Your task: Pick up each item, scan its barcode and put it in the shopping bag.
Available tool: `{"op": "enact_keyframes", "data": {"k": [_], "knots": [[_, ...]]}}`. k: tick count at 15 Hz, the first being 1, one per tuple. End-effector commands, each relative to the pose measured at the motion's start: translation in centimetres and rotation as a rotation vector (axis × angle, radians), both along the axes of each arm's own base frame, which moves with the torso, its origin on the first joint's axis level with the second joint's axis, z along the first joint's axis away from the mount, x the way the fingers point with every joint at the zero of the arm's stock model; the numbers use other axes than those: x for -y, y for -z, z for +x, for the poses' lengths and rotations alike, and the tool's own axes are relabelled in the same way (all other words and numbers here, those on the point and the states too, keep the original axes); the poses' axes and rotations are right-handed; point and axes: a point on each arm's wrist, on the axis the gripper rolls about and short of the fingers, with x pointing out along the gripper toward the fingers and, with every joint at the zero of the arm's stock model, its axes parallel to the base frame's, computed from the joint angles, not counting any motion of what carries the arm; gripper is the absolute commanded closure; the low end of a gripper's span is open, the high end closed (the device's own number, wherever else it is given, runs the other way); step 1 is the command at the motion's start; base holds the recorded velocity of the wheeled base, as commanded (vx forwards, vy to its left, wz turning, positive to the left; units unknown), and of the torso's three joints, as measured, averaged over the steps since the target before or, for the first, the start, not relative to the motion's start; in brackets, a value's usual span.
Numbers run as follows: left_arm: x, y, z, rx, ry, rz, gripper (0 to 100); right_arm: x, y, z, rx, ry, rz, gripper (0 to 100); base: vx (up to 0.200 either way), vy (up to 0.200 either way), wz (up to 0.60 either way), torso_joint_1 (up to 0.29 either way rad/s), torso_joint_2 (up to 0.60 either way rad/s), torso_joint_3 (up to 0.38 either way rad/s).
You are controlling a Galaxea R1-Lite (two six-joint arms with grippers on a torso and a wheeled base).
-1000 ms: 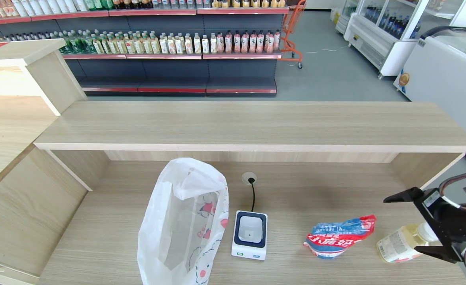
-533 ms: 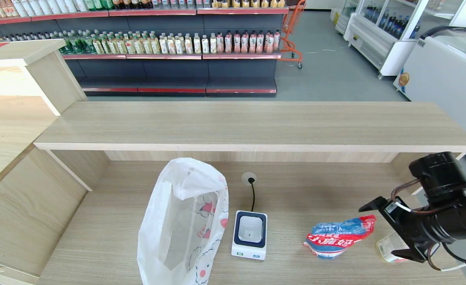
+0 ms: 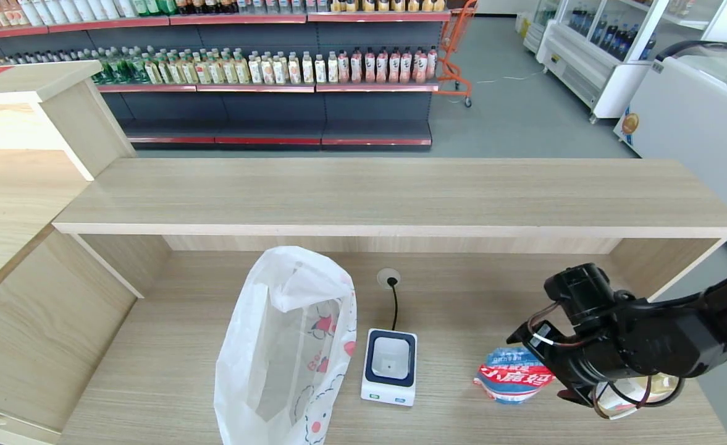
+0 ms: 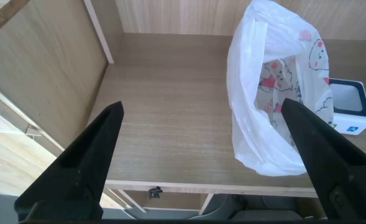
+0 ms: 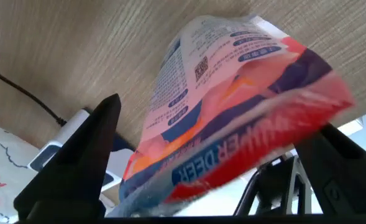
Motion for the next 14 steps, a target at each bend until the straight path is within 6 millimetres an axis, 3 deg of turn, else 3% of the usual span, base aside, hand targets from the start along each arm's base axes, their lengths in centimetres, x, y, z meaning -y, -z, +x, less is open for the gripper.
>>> {"op": "enact_keyframes", "data": {"k": [1, 3, 4, 7, 10, 13, 14], "knots": [[0.0, 0.0, 0.0, 0.001, 0.001, 0.0, 0, -0.7, 2.3, 1.0, -0.031, -0.015, -0.035, 0, 0.0, 0.0, 0.0, 0.0, 0.0, 0.0], [0.0, 0.0, 0.0, 0.001, 0.0, 0.0, 0, -1.1, 2.6, 1.3, -0.008, -0.046, -0.063, 0, 0.0, 0.0, 0.0, 0.0, 0.0, 0.0], [0.0, 0.0, 0.0, 0.001, 0.0, 0.0, 0, -1.1, 2.8, 1.3, -0.013, -0.052, -0.072, 100, 0.0, 0.0, 0.0, 0.0, 0.0, 0.0], [0.0, 0.0, 0.0, 0.001, 0.0, 0.0, 0, -1.5, 4.3, 1.2, -0.047, -0.161, -0.211, 100, 0.0, 0.0, 0.0, 0.0, 0.0, 0.0], [0.0, 0.0, 0.0, 0.001, 0.0, 0.0, 0, -1.9, 3.9, 1.3, -0.016, -0.23, -0.305, 100, 0.0, 0.0, 0.0, 0.0, 0.0, 0.0], [0.0, 0.0, 0.0, 0.001, 0.0, 0.0, 0, -1.8, 0.1, 0.9, 0.103, -0.293, -0.264, 100, 0.0, 0.0, 0.0, 0.0, 0.0, 0.0], [0.0, 0.0, 0.0, 0.001, 0.0, 0.0, 0, -1.4, -3.7, 0.0, 0.215, -0.396, -0.141, 100, 0.0, 0.0, 0.0, 0.0, 0.0, 0.0]]}}
